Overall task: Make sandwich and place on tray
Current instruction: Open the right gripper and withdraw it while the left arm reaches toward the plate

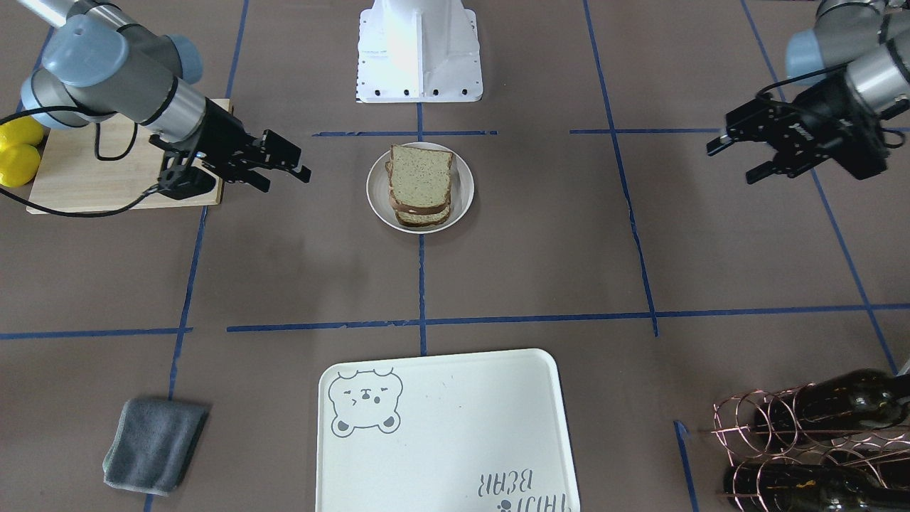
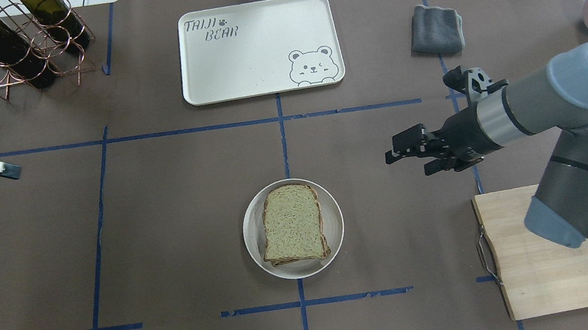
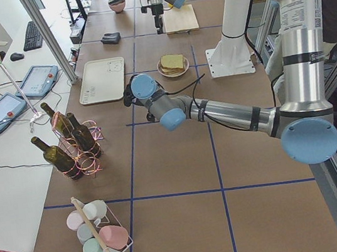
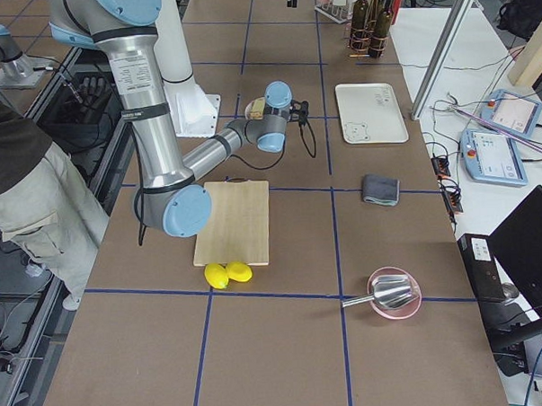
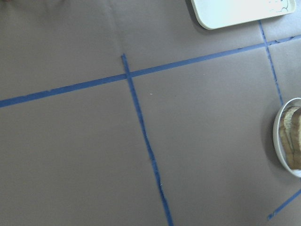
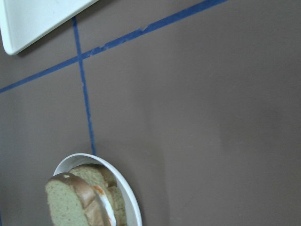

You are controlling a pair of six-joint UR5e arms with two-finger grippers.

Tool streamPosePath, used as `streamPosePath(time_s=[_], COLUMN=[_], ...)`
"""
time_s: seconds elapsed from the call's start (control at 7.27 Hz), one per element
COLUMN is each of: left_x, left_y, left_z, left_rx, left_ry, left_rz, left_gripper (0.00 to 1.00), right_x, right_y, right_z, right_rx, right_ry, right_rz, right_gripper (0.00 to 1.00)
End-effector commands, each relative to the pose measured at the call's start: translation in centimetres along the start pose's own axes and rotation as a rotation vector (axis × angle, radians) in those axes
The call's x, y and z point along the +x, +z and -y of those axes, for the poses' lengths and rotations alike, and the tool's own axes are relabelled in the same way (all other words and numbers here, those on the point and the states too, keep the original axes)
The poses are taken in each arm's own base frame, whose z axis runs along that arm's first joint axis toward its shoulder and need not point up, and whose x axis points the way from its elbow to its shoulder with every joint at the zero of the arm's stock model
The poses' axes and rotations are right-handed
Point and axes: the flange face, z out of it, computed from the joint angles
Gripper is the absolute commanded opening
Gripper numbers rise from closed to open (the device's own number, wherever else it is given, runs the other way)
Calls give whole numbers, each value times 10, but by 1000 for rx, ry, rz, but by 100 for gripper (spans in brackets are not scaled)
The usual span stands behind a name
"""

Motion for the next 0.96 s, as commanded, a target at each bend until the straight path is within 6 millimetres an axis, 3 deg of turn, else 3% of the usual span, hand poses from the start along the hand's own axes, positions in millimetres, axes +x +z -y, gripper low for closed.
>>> streamPosePath(time_s=[0.0, 0.14, 0.28, 0.41, 0.55, 0.69, 0.83], left_x=[122, 154, 163, 180, 201, 214, 213], left_y=[116, 157, 186, 220, 247, 268, 275], left_z=[-10, -25, -41, -60, -63, -74, -77], left_rx=[39, 54, 3, -30, 4, -21, -29], left_ry=[-147, -230, -282, -294, -287, -284, -286], left_rz=[-52, -35, 39, 108, 156, 173, 180], left_gripper=[100, 100, 98, 93, 84, 68, 62], right_x=[45, 64, 80, 83, 83, 84, 82], right_y=[-38, -46, -53, -55, -56, -55, -54], right_z=[13, 15, 15, 14, 13, 13, 13], right_rx=[62, 72, 79, 71, 61, 59, 58], right_ry=[54, 35, 11, 11, 12, 13, 10], right_rz=[-38, -61, -81, -82, -81, -82, -80], right_gripper=[100, 100, 100, 100, 100, 100, 100])
